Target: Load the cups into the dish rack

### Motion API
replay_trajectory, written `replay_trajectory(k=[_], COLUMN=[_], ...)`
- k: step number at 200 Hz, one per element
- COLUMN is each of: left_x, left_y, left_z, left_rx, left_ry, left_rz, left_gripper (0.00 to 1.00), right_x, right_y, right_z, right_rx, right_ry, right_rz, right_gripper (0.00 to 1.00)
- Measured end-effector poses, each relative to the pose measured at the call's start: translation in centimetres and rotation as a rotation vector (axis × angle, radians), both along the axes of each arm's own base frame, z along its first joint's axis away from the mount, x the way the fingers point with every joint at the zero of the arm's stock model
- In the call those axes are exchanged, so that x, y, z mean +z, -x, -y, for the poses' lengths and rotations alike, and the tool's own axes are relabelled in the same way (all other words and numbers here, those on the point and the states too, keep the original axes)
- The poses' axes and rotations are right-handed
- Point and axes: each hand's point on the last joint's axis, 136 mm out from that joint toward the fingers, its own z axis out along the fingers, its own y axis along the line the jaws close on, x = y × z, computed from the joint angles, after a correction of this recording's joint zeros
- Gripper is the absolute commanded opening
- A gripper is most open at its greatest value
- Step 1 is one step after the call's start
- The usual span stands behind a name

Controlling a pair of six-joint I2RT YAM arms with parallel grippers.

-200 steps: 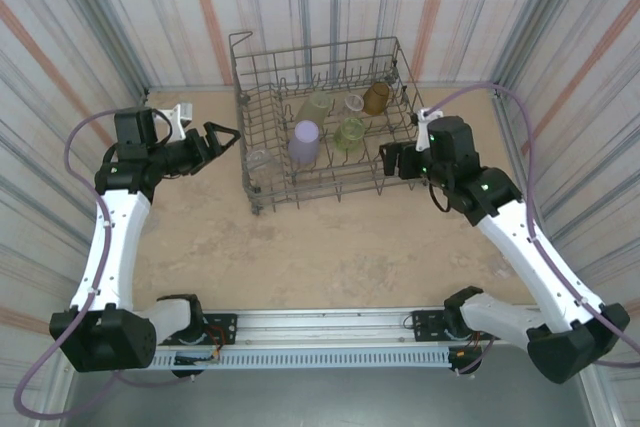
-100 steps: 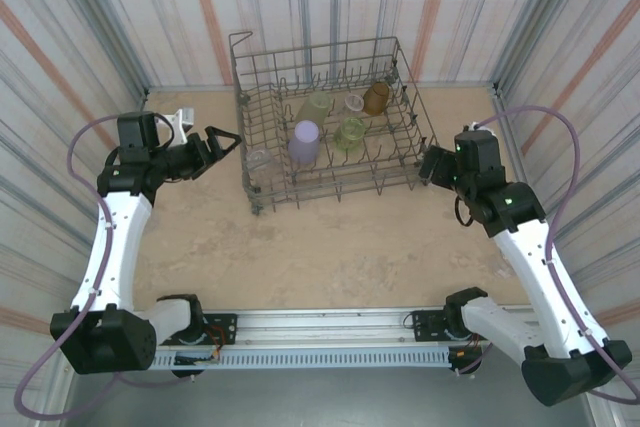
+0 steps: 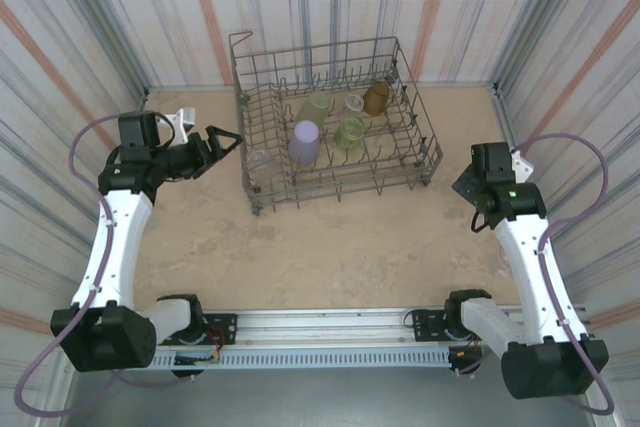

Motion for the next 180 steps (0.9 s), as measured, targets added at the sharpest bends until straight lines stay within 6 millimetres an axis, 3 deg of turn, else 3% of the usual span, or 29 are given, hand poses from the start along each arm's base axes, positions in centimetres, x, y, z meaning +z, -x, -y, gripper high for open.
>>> replay_trajectory(k=[99, 180], left_x=[-0.3, -0.6], left_y=[-0.2, -0.3], left_z=[0.0, 0.0], left_rx=[-0.001, 0.001], left_ry=[0.003, 0.004], left_rz=[-0.013, -0.024], left_gripper=[0.99, 0.99], right_x=[-5.6, -8.5], right_y=[2.8, 2.5], right_z=[3.4, 4.8], right_rx=[-0.185, -0.216], right_ry=[-0.065, -0.127], right_rz=[-0.114, -0.129], right_gripper=[0.99, 0.99])
